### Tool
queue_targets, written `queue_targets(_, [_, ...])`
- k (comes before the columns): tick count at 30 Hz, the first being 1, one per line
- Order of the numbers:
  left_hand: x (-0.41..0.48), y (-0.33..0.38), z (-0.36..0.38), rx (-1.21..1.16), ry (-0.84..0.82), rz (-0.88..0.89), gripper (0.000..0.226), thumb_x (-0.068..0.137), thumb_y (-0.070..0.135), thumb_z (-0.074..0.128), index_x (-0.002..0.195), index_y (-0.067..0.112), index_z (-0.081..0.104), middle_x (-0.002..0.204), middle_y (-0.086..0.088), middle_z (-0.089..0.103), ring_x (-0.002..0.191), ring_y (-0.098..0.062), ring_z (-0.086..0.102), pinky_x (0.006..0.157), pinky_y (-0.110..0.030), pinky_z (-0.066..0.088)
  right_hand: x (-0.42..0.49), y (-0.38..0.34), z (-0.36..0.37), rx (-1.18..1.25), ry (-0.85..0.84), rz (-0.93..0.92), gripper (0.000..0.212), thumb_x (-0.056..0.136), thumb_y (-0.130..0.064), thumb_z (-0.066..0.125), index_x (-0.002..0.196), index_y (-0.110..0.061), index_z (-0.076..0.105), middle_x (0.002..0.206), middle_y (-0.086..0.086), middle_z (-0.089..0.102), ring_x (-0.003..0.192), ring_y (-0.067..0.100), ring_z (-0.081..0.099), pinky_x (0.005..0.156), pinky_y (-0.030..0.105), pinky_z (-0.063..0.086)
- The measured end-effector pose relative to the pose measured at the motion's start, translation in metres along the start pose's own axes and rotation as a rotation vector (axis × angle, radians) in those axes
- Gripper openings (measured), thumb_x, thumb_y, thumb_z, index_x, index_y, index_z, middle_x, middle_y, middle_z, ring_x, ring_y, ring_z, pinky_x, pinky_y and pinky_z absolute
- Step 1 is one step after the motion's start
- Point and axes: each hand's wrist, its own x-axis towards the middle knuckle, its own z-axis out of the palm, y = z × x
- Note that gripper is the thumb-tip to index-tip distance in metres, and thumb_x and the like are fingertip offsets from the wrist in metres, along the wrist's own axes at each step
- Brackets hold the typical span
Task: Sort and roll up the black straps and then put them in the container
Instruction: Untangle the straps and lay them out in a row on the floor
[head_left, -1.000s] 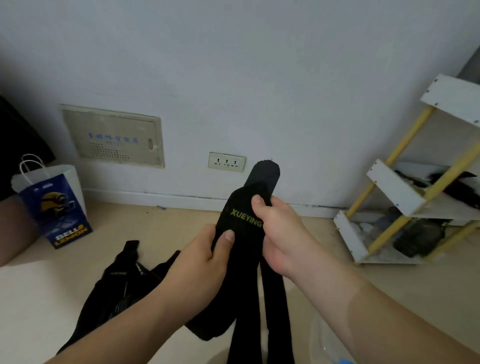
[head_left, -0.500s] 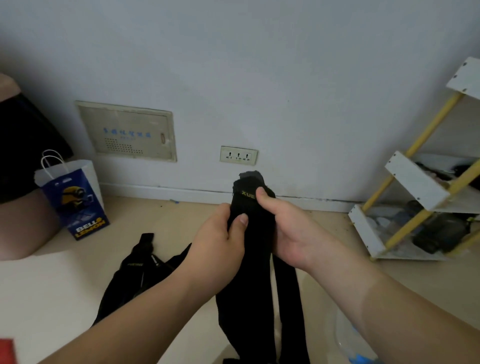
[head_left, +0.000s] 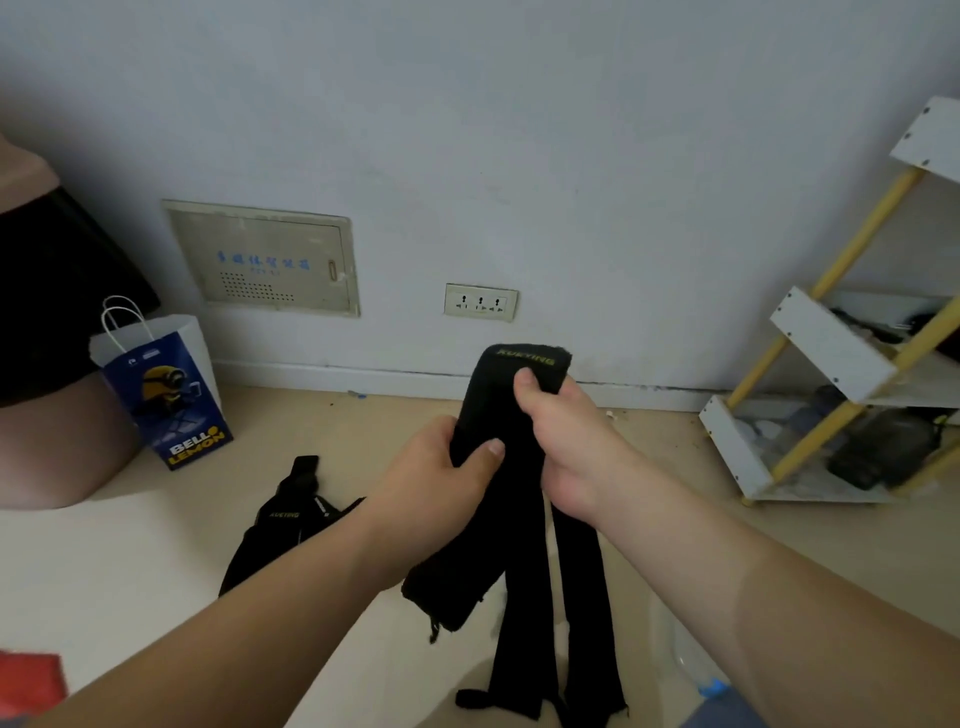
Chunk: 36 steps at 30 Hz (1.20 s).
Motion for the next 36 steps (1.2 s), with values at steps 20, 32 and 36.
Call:
queue_targets(20, [0.012, -0.147, 0.005, 0.062, -0.176, -0.392, 0.036, 0.101, 0.045, 0.066, 0.122, 0.015, 0.068, 0.110, -0.005, 0.076, 0.099, -0.022, 0.075, 0.094, -0.038, 0.061, 0.034, 0.079, -0.014, -0.545, 0.107, 0.109, 0.026, 0.105, -0.007, 0.053, 0.115, -0.027, 0.067, 0.103, 0.007, 0.070, 0.079, 0.024, 0.065, 0.049, 0.028, 0.053])
queue_targets(32, [0.081, -0.265, -0.015, 0.080, -0.273, -0.656, 0.030, 0.092, 0.012, 0.070, 0.120, 0.016, 0.064, 0.114, -0.012, 0.070, 0.105, -0.029, 0.070, 0.094, -0.040, 0.060, 0.183, 0.159, 0.030, -0.321, 0.240, 0.214, 0.067, 0.106, 0.004, 0.040, 0.161, -0.035, 0.040, 0.154, 0.008, 0.050, 0.121, 0.039, 0.062, 0.065, 0.047, 0.068])
queue_targets(36, [0.112, -0.298, 0.000, -0.061, -0.130, -0.689, 0.018, 0.095, 0.013, 0.068, 0.114, 0.012, 0.065, 0.110, -0.017, 0.074, 0.099, -0.033, 0.074, 0.095, -0.046, 0.062, 0.237, 0.173, 0.029, -0.387, 0.233, 0.224, 0.054, 0.106, -0.001, 0.041, 0.149, -0.031, 0.055, 0.131, 0.007, 0.062, 0.107, 0.033, 0.066, 0.063, 0.043, 0.068])
